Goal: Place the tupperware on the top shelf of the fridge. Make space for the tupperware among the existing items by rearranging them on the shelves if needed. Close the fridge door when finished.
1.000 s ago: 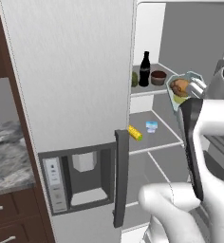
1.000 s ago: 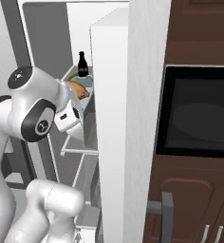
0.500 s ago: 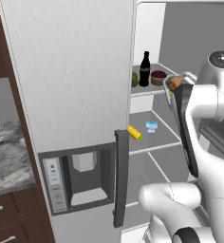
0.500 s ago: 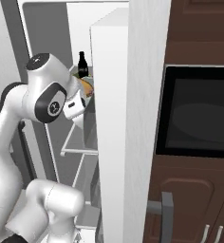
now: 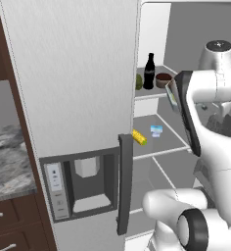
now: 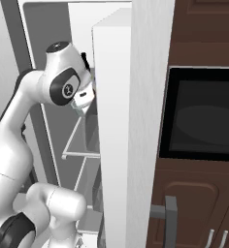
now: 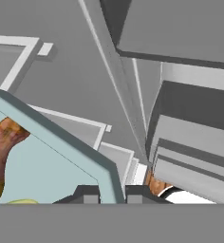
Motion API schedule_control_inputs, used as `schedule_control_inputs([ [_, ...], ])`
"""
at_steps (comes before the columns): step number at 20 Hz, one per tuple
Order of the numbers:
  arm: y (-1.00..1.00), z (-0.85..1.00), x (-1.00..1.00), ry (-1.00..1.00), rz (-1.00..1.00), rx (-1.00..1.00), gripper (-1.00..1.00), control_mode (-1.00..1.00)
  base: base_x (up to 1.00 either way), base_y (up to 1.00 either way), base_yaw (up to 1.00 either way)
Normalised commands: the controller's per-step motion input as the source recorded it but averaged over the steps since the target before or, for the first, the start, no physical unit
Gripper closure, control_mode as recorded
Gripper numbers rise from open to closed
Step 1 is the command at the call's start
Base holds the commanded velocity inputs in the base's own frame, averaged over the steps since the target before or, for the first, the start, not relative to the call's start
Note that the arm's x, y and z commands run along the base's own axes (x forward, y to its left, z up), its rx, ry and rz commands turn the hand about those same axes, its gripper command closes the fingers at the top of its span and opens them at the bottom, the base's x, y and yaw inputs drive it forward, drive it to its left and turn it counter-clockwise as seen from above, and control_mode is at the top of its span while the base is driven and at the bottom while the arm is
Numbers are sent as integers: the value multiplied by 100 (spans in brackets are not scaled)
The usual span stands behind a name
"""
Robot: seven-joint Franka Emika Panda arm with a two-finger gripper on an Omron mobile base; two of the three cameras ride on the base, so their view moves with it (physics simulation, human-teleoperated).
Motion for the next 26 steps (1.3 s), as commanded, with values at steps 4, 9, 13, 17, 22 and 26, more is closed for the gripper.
schedule_control_inputs([
  [4,-1,0,24,6,0,0,100,-100,0,0,0],
  [9,-1,-8,2,4,0,0,100,-100,0,0,0],
  [13,0,-6,15,7,0,0,100,-100,0,0,0],
  [17,0,-1,47,5,0,0,100,-100,0,0,0],
  [22,0,0,52,5,-1,0,100,-100,0,0,0],
  [26,0,-14,17,6,-3,0,100,-100,0,0,0],
])
